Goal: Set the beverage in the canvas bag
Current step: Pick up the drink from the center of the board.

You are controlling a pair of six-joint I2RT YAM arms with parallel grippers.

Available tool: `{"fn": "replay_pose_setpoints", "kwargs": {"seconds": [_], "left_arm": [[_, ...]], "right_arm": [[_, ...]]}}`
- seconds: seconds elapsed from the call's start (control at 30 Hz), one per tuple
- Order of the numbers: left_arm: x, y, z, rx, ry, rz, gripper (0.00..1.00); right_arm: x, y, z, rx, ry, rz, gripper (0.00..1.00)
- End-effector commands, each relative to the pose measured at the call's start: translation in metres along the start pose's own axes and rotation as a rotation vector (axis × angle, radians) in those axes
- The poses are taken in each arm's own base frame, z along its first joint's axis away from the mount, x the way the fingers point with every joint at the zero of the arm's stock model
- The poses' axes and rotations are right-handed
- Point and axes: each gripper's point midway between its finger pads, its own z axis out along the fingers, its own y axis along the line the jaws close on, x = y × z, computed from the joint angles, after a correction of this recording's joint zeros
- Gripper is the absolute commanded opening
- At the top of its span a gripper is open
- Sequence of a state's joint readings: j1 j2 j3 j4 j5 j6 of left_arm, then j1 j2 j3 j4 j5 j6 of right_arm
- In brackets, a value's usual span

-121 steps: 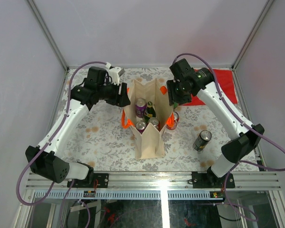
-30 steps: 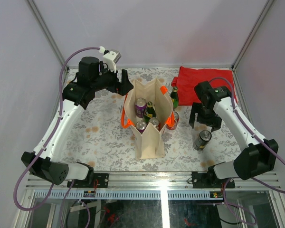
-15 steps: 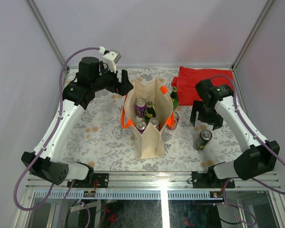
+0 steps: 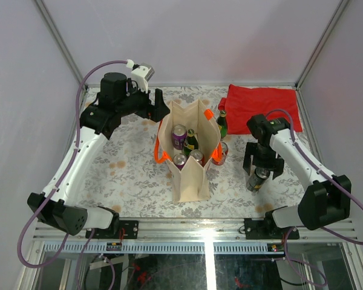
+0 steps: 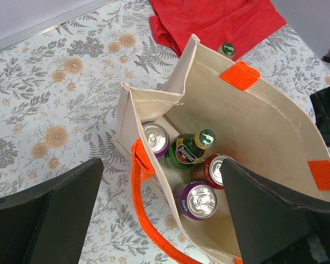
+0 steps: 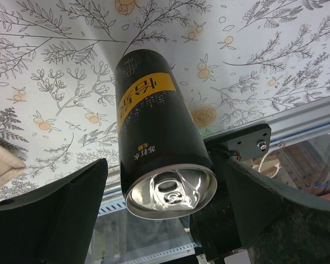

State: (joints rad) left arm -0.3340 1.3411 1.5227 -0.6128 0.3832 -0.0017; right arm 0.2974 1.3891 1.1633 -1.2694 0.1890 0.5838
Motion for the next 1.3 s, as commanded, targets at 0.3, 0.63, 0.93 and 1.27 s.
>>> {"fn": "replay_pose_setpoints", "kwargs": {"seconds": [0.3,0.63,0.93,1.27], "left_arm": [[-0.013,-0.006,-0.008,0.018,-0.051,0.042,0.88],[-0.012,-0.005,-0.007,0.020,-0.047,0.041,0.88],[-0.010,-0.003,-0.005,0.013,-0.047,0.043,0.88],[-0.007,0.002,0.000,0.000,-0.065,0.052,0.88]], "right_arm": [[0.008,0.011,0.011,-0.092,-0.016,0.033,0.67],[-0.012,0.009,-0.017,-0.125,-0.138,0.062,0.00],[-0.071,0.010,-0.116,-0.218,-0.398,0.089,0.00],[-0.129,0.042,-0.233,-0.523,-0.732,0.081,0.00]]}}
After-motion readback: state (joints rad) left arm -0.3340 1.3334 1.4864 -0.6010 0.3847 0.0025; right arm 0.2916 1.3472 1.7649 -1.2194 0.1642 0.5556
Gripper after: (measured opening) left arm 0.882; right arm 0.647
